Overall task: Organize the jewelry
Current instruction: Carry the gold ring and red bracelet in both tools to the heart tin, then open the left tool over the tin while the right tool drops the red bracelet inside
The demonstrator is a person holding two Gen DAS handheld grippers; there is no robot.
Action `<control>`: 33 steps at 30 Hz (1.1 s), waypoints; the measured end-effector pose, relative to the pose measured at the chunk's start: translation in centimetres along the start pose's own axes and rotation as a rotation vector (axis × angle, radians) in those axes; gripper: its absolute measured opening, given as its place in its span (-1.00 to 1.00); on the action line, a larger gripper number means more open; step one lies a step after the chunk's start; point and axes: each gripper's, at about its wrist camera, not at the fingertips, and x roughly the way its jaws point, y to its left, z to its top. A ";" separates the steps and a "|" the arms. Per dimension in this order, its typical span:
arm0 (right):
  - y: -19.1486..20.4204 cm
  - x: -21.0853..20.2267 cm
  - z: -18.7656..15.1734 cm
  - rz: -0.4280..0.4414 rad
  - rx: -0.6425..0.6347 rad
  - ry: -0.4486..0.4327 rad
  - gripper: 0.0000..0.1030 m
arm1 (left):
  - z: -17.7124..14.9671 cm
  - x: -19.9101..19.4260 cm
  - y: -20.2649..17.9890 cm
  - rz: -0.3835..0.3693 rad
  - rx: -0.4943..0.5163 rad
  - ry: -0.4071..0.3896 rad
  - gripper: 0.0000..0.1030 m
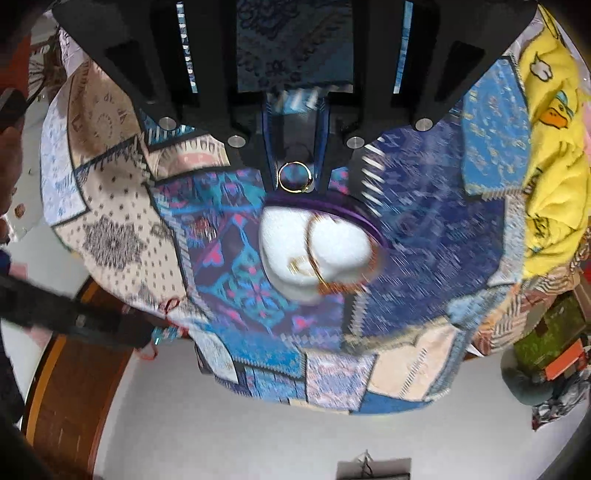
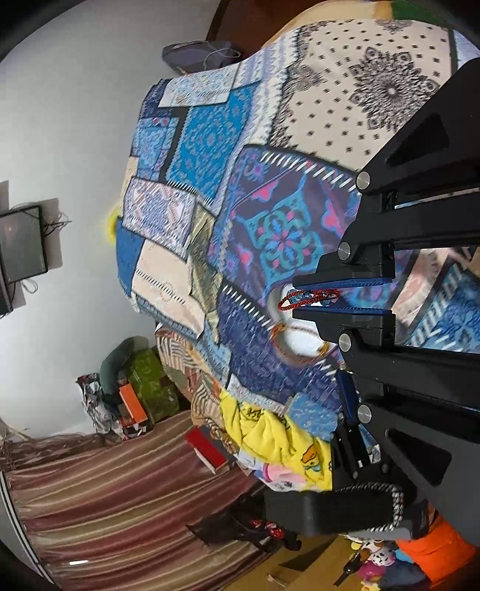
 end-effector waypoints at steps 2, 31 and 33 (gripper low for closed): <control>0.7 0.2 0.5 0.012 -0.011 -0.010 -0.85 | 0.7 -1.0 0.6 0.005 -0.006 -0.032 -0.64; 2.0 9.6 -1.6 -0.006 0.017 0.158 -0.85 | 3.5 2.3 4.1 -0.045 0.017 -0.069 -0.64; 2.1 9.7 -1.7 -0.001 0.015 0.159 -0.85 | 3.5 2.4 4.1 -0.045 0.023 -0.074 -0.64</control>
